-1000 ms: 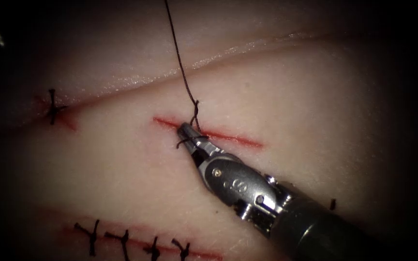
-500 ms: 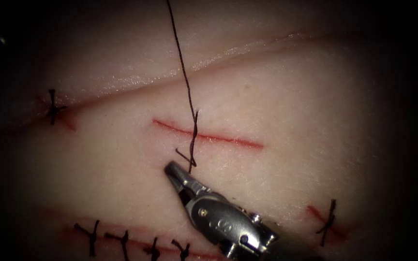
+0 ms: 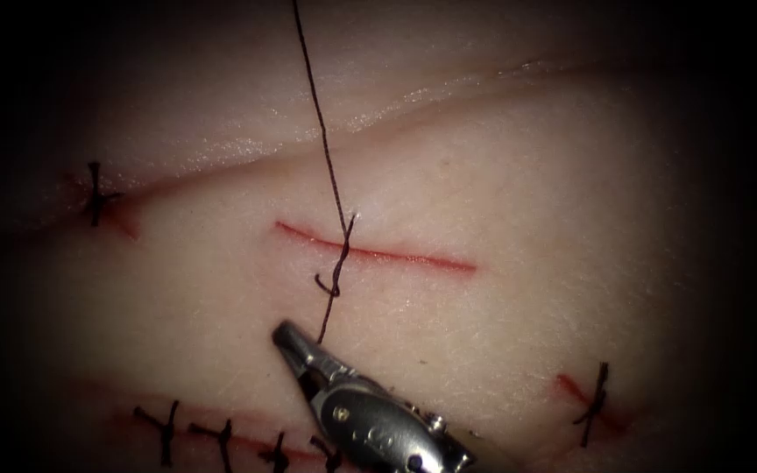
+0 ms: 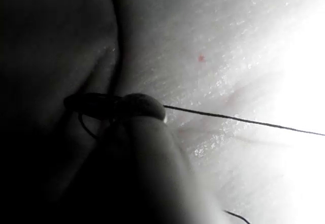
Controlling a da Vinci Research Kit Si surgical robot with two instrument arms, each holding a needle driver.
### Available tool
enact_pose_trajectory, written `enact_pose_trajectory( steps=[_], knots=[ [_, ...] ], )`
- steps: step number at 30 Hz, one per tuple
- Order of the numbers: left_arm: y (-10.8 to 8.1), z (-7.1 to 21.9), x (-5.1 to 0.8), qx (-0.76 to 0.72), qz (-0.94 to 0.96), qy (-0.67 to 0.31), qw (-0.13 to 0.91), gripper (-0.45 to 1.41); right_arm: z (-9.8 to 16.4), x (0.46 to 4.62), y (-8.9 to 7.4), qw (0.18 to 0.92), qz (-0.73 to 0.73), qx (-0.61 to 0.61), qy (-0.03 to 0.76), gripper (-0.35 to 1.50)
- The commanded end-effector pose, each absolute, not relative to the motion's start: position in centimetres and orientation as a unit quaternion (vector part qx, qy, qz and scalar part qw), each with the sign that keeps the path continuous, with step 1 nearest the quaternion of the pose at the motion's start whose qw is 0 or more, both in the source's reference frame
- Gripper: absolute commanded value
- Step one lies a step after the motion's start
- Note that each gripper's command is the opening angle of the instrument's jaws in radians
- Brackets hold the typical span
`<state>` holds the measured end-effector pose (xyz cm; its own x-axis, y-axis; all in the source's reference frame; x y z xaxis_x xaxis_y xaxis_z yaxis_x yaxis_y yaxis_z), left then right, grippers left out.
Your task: Wound Closure
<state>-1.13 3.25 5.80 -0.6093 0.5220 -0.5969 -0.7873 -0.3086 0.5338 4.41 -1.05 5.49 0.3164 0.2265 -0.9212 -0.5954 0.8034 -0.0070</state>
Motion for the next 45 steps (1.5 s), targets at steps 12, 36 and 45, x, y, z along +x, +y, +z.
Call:
enact_pose_trajectory(
  steps=[12, 36, 45],
  knots=[
    [3.26, 5.88, -1.06, -0.228, 0.722, 0.385, 0.528, -0.45, 5.57, 4.58, -1.47, 0.796, 0.252, -0.16, 0.526, -0.35],
    [3.35, 5.92, -0.97, -0.284, 0.638, 0.345, 0.627, -0.45, 5.71, 4.61, -1.85, 0.81, 0.244, -0.14, 0.514, -0.35],
    [3.37, 5.93, -0.94, -0.288, 0.633, 0.344, 0.631, -0.45, 5.78, 4.59, -2.02, 0.813, 0.245, -0.129, 0.512, -0.35]
  ],
)
